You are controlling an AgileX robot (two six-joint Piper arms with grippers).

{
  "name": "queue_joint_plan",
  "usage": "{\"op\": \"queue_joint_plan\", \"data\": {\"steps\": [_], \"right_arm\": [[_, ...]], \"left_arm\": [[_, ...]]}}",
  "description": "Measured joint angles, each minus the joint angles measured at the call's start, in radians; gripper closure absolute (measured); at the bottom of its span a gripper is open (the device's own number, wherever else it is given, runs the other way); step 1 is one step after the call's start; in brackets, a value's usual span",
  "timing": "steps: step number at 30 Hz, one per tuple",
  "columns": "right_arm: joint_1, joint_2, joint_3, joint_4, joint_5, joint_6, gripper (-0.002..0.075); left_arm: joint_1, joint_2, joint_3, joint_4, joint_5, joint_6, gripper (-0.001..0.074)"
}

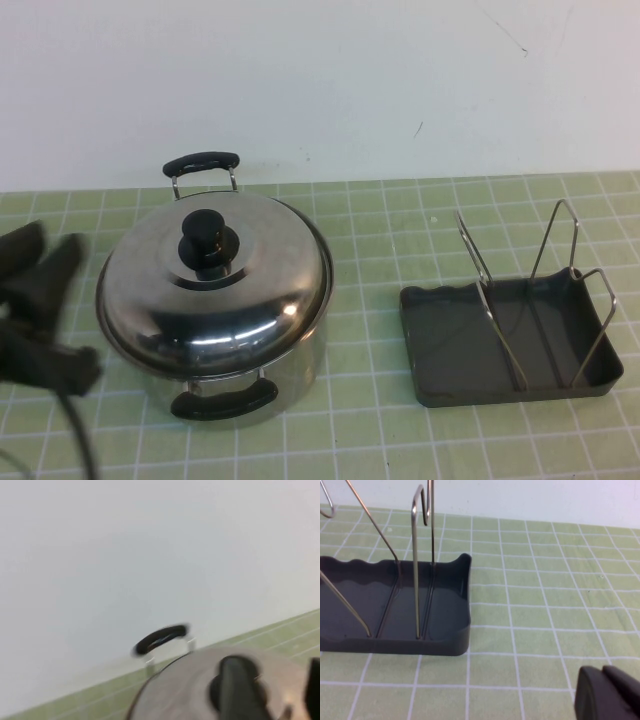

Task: Put pot lid on rack
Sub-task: Open the pot

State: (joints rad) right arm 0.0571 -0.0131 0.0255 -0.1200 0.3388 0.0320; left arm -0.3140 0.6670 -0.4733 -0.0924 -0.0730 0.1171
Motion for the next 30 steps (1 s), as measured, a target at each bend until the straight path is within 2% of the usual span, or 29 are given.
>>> {"op": "queue_joint_plan", "data": {"steps": [4,6,10,15,24,27,30], "right_arm": [[0.0,0.0,0.0,0.0,0.0,0.0,0.0727],[0.0,0.0,0.0,0.0,0.0,0.0,0.0727],[0.0,0.0,0.0,0.0,0.0,0.0,0.0727],[0.0,0.0,0.0,0.0,0.0,0.0,0.0727],[0.0,0.0,0.0,0.0,0.0,0.0,0.0727],[0.0,0.0,0.0,0.0,0.0,0.0,0.0727],[0.0,0.0,0.0,0.0,0.0,0.0,0.0727]], "left_arm": [[-0.114,0.168,0.014,0.032,-0.23,-0.016,0.0281],[-0.137,0.274,0.014,0.034,-0.335,-0.018,0.0193],[-0.143,0.457,0.014,0.003,-0.528,-0.034,0.0125],[-0.143,0.626,0.014,-0.026,-0.712,-0.055,0.0114],[-0.143,0.821,-0.056,-0.05,-0.802,-0.056,0.0124],[-0.143,0.859,-0.077,-0.083,-0.809,-0.058,0.0185],[-0.143,0.882,-0.083,-0.1,-0.814,-0.083,0.0318]]}}
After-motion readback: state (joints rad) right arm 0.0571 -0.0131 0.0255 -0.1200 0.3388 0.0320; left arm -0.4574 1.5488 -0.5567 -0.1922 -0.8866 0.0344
